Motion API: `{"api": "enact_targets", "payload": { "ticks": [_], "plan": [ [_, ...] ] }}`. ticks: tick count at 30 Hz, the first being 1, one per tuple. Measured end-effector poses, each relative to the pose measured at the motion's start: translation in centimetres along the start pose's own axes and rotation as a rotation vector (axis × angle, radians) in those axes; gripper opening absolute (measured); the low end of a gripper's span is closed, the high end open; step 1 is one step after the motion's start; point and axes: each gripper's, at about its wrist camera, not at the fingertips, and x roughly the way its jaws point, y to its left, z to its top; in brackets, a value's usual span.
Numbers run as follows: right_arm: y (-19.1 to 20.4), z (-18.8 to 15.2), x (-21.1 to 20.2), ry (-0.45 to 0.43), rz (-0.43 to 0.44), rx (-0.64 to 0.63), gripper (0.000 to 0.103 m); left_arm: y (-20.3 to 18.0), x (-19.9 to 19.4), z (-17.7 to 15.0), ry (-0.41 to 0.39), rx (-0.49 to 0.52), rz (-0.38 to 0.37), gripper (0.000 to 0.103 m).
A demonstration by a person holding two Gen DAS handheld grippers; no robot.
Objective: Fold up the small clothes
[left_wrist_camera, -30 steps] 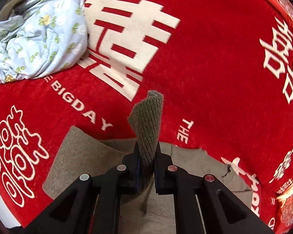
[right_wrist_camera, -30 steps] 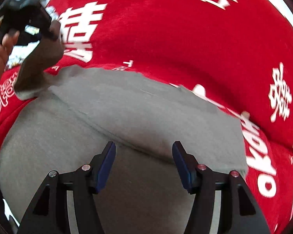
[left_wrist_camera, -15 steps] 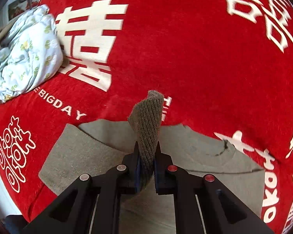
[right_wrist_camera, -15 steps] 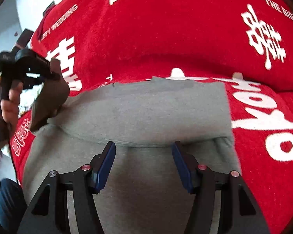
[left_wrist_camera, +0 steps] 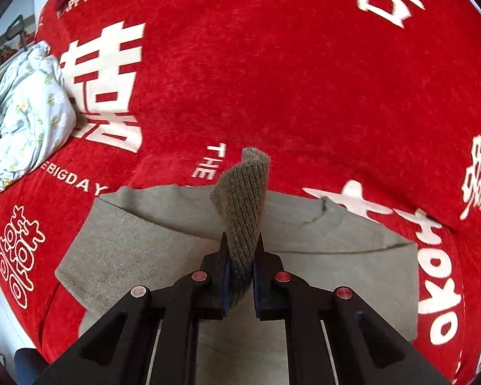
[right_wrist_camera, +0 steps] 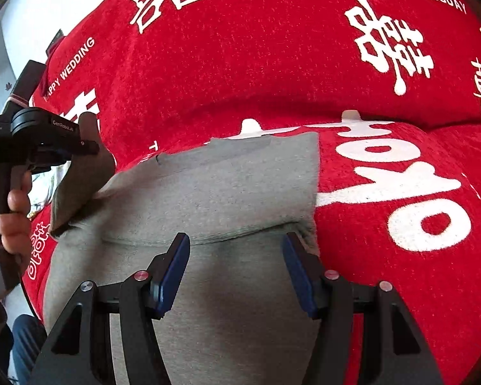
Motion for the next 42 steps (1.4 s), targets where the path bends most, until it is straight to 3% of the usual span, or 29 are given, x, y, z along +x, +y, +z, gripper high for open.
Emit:
{"api": "enact_targets", "payload": {
  "ticks": [18, 42],
  "plan": [
    [-3.7, 0.3, -0.7, 0.017, -0.038, 0.092, 0.064, -9.7, -2.2, -2.3, -0.011, 0.123, -0.080, 0.011],
    [-7.4, 0.6, -1.1, 0.017, -0.080, 0.196, 0.064, -15.5, 1.6, -4.7, 0.058, 0.211, -0.169, 0.011]
  ]
}}
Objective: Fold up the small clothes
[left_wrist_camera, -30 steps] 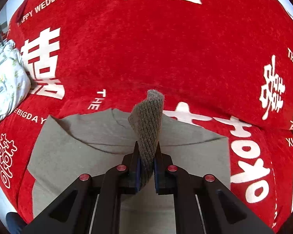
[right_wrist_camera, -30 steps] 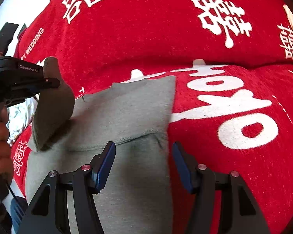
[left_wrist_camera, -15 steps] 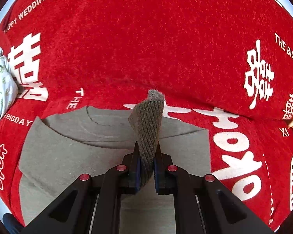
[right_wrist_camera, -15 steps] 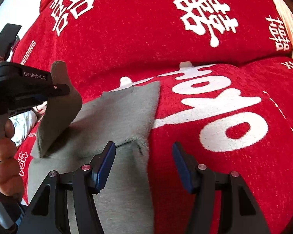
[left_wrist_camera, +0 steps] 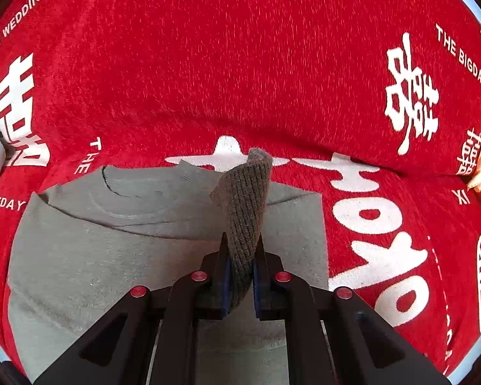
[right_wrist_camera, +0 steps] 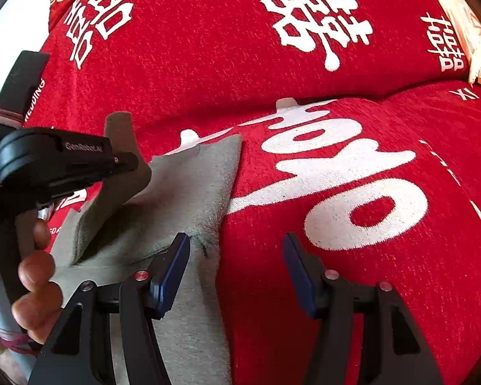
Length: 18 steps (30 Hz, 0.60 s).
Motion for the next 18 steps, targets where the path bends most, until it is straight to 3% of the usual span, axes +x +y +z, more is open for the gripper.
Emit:
{"api": "enact_targets", "payload": {
  "ticks": [18],
  "plan": [
    [-0.5, 0.3, -0.2, 0.004, -0.011, 0.001, 0.064, -0.4, 3.7, -1.4, 0.041, 0.014, -0.066, 0.012]
  ]
}}
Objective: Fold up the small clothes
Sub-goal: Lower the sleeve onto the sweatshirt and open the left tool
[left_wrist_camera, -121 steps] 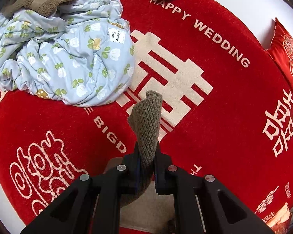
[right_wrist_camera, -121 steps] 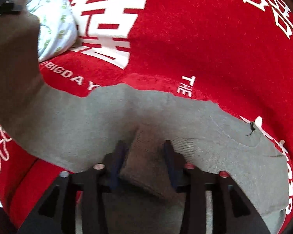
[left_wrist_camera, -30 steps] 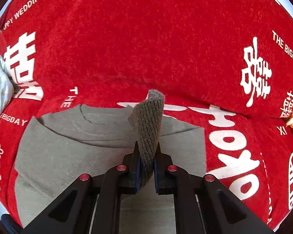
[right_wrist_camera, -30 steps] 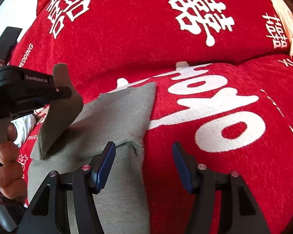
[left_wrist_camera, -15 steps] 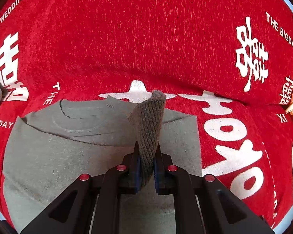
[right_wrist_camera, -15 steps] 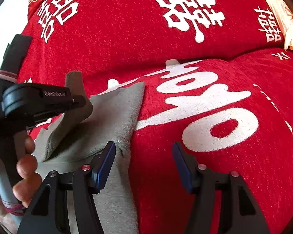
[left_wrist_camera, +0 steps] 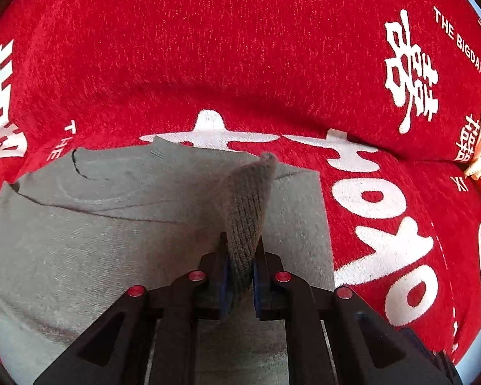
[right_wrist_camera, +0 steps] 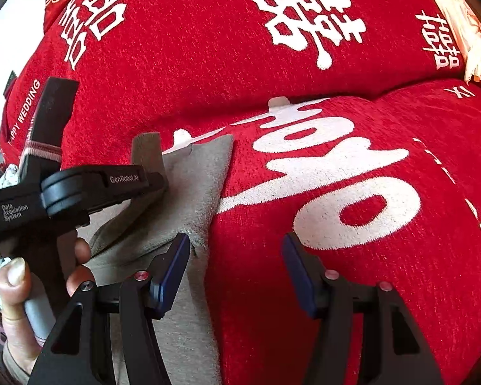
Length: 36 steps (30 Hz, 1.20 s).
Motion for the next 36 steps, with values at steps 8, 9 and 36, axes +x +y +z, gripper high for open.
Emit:
{"api": "enact_targets", "payload": {
  "ticks": [8, 9, 36],
  "plan": [
    [-0.2, 0.1, 0.0, 0.002, 0.001, 0.002, 0.064, -0.4, 0.2, -0.7, -0.009, 0.004, -0.013, 0.087],
    [-0.1, 0.1, 0.0, 0.001, 0.001, 0.001, 0.064, -0.4, -0.1, -0.9, -0.029, 0.002, -0.006, 0.087],
    [5.1, 1.5, 1.0, -0.094, -0.064, -0.159, 0.068, 8.9, -4.5, -3.2, -0.008, 0.119, 0.052, 0.087]
  ]
}}
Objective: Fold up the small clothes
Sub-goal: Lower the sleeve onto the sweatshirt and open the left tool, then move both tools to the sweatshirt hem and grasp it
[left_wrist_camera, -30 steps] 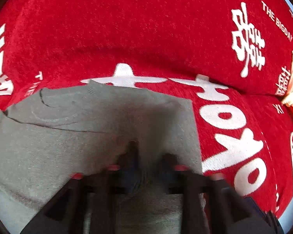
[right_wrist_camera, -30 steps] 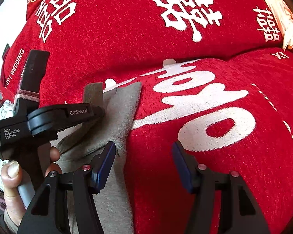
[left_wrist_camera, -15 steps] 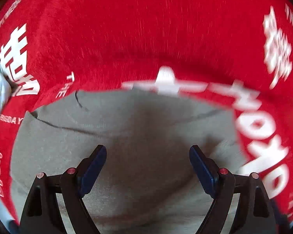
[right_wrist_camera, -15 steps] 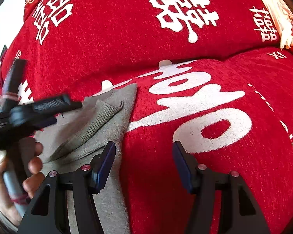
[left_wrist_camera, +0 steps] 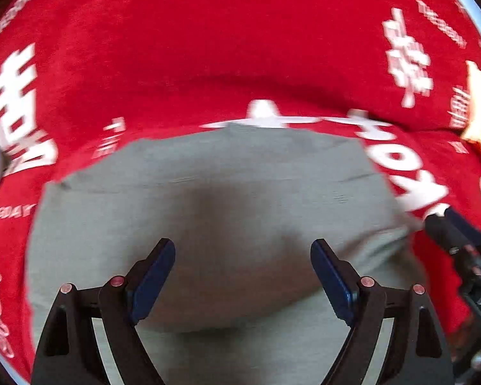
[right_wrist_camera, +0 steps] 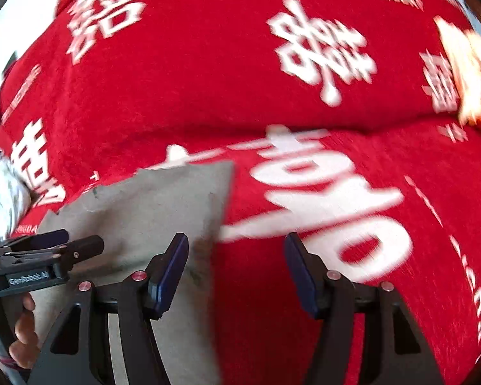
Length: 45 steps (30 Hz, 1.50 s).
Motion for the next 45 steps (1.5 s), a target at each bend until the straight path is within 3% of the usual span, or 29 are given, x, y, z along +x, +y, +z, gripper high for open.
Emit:
{"api": "enact_targets", "payload": {
  "ticks": [2, 5, 8, 10, 13, 16, 24, 28, 38, 39, 40, 42, 43, 45],
  "plan": [
    [2.7, 0.4, 1.2, 0.017, 0.054, -0.052, 0.070, 1.8, 0.0, -0.5, -0.011, -0.015, 0.068, 0.087],
    [6.1, 0.4, 3.9, 0.102, 0.118, -0.130, 0.070, 3.9, 0.6, -1.2, -0.001, -0.030, 0.093, 0.087],
    [7.3, -0.2, 6.9, 0.209, 0.051, -0.182, 0.072, 5.5, 1.9, -2.2, 0.026, -0.053, 0.096, 0.088],
    [7.8, -0.3, 6.6, 0.193, 0.022, -0.218, 0.073, 5.9, 1.8, -2.8, 0.003, -0.062, 0.073, 0.088],
    [8.5, -0.5, 4.7, 0.186, -0.034, -0.214, 0.074, 5.5, 0.9, -3.3, -0.019, -0.039, 0.069, 0.088],
    [9.6, -1.2, 3.0, 0.163, -0.016, -0.207, 0.078, 5.4, -0.2, -4.1, -0.039, -0.015, 0.058, 0.088],
    [11.8, -5.4, 2.7, 0.227, -0.040, -0.196, 0.079, 7.2, -1.4, -7.2, -0.017, -0.017, 0.052, 0.087],
    [12.8, -7.9, 0.8, 0.171, -0.082, -0.231, 0.081, 7.9, -2.6, -10.1, -0.037, -0.004, 0.043, 0.088],
    [13.0, -16.3, -7.3, 0.175, -0.066, -0.305, 0.086, 7.3, -8.4, -19.9, -0.040, 0.097, -0.001, 0.088],
    [13.0, -17.1, -7.8, 0.180, -0.067, -0.313, 0.087, 7.1, -8.8, -20.9, -0.044, 0.109, 0.001, 0.089],
    [13.1, -18.1, -8.4, 0.175, -0.072, -0.329, 0.087, 7.0, -9.1, -21.6, -0.045, 0.117, 0.006, 0.103],
    [13.1, -19.6, -9.2, 0.166, -0.079, -0.366, 0.087, 6.5, -8.5, -23.6, 0.029, 0.156, 0.017, 0.103],
    [13.1, -20.5, -9.6, 0.167, -0.085, -0.388, 0.087, 6.3, -8.9, -24.6, 0.003, 0.172, 0.031, 0.103],
    [12.9, -21.3, -10.0, 0.187, -0.093, -0.404, 0.087, 5.7, -8.9, -26.0, 0.025, 0.225, 0.051, 0.103]
  ]
}}
